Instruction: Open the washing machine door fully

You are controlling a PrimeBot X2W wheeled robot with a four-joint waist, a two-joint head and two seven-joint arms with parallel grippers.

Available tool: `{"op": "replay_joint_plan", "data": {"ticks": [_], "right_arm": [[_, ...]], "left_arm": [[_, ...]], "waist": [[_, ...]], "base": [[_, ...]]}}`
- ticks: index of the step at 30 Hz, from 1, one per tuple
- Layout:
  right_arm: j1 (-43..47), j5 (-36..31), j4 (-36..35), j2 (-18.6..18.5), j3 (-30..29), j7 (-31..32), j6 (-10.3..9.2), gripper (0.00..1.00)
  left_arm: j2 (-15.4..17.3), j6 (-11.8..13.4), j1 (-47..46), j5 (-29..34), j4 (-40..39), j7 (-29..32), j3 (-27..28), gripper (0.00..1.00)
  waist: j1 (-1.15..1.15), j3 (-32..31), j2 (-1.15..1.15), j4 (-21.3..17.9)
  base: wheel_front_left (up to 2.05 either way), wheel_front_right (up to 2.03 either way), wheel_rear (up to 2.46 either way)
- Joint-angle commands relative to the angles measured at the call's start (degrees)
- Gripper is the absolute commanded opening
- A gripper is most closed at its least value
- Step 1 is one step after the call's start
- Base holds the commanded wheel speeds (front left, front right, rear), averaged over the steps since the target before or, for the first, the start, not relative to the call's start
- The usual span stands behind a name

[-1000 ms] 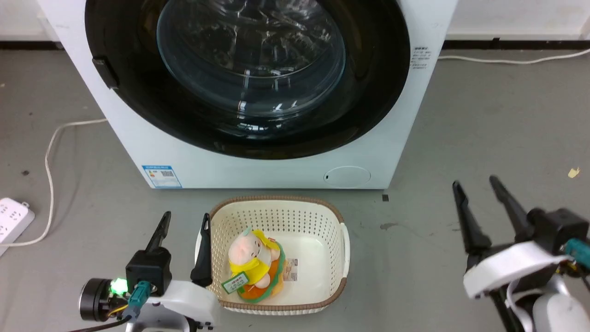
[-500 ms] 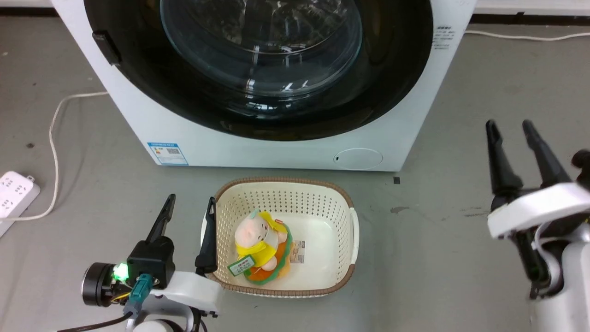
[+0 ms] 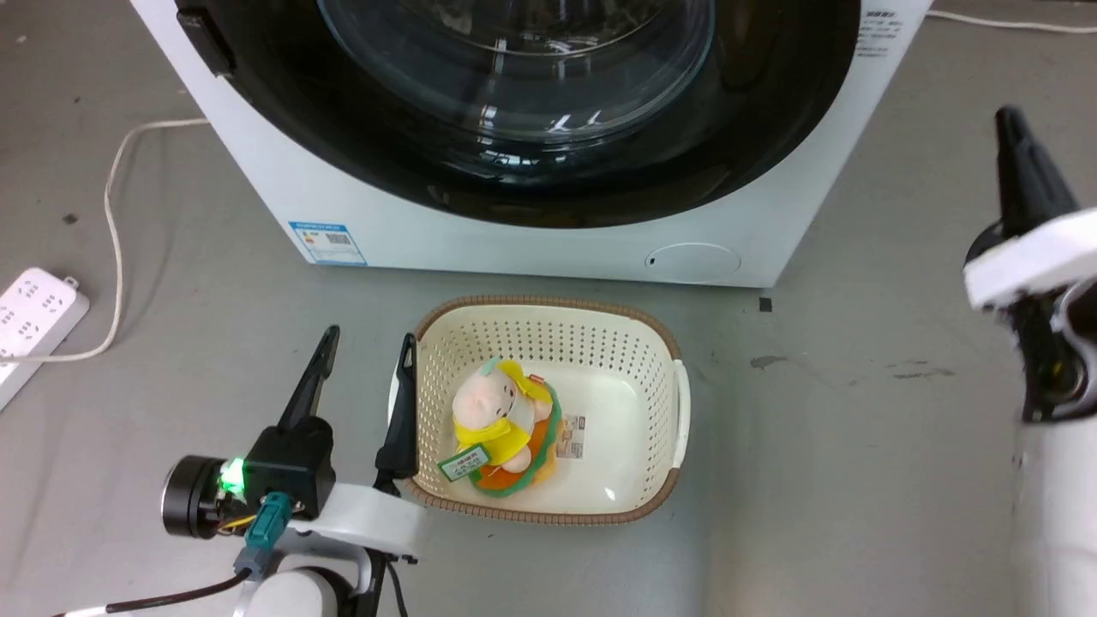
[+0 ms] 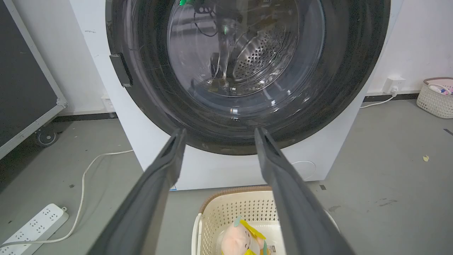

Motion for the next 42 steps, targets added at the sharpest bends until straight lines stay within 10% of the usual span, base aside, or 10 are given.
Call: {"op": "replay_joint_plan", "data": {"ticks": [1, 42], "right_arm": [[-3.49, 1.37, 1.75, 0.19, -1.50, 0.84, -0.01, 0.00], [-44.98, 7.68, 39.71, -2.53, -28.55, 30.10, -0.03, 0.00]], "left_arm": [[0.15, 0.07, -1.27, -0.42, -0.50, -0.74, -0.45, 1.00], [0.02, 0.89, -7.32, -2.37, -1.89, -5.77, -5.84, 1.00]], "waist": [[-0.01, 0.68, 0.00, 0.39], [-0.01, 11.23, 0.00, 7.05]], "base": [[0.00, 0.00, 0.00], [0.00, 0.00, 0.00]]}}
